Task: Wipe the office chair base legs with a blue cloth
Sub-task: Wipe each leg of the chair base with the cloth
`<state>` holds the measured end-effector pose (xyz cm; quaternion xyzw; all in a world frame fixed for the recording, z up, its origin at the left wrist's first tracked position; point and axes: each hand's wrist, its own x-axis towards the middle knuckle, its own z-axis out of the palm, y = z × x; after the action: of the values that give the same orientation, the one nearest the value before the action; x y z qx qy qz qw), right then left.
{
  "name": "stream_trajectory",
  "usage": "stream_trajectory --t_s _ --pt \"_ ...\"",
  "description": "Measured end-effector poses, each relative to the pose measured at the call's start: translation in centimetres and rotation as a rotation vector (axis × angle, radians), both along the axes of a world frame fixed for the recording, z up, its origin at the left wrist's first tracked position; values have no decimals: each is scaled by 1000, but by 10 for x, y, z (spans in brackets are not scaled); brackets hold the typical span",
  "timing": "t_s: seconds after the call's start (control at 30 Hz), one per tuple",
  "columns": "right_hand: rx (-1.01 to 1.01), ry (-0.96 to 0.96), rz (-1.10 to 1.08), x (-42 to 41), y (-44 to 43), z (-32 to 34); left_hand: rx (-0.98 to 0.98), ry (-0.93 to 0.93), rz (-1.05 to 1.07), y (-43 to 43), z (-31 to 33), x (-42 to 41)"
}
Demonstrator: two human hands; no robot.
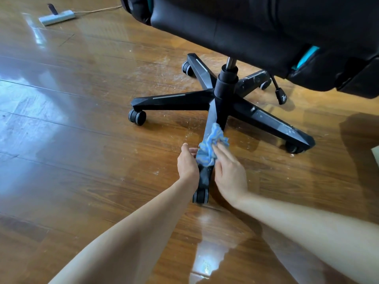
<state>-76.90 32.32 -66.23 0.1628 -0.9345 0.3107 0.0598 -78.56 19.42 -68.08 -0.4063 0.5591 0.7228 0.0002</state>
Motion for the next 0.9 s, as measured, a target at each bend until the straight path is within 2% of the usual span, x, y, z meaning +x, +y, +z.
stream_trajectory --t_s 0.13,0.4,0.5,0.7,0.8,0.9 --pt "-21 -25 49 13 5 -4 74 16 24 -1 2 0" --pt "-38 -8 -83 -75 -9 21 72 13 66 -2 9 0" --pt "-41 -2 -67 -47 -5 17 111 22 45 -4 10 2" --pt "-2 13 97 22 18 2 135 59 -9 -18 14 7" --pt "48 60 83 -9 13 8 145 62 -25 -25 16 11" --pt "26 71 -34 -59 1 20 154 47 -41 -27 20 16"
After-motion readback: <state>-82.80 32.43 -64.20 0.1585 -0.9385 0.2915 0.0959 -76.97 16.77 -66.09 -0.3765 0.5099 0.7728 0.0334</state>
